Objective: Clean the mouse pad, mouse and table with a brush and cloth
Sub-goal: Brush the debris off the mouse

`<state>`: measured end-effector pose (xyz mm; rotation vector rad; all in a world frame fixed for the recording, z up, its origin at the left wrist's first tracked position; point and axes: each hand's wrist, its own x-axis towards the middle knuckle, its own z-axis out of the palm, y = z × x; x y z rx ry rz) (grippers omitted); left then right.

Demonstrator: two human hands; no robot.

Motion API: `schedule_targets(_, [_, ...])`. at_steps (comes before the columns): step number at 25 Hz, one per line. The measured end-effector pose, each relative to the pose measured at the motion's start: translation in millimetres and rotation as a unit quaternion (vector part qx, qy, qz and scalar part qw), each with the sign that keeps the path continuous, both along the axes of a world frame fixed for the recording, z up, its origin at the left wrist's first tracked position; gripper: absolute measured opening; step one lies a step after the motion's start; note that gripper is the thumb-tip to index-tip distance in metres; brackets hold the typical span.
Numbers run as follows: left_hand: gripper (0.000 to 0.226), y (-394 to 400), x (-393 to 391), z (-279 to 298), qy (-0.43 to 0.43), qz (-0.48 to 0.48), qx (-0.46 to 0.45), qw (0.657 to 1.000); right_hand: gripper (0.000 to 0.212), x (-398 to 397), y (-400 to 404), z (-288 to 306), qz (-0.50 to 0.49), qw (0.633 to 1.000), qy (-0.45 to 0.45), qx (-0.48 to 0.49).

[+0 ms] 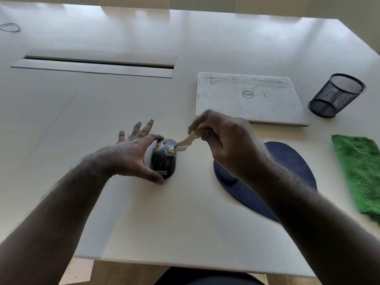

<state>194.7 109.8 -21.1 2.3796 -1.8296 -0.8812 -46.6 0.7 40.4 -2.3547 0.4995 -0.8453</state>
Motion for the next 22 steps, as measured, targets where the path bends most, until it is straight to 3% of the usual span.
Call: schedule_targets(22, [0.128, 0.0, 3.1, -6.5, 0.018, 0.003, 0.001, 1.0, 0.01, -11.2, 13.6, -0.8, 0.058, 0.998, 0.0, -0.04])
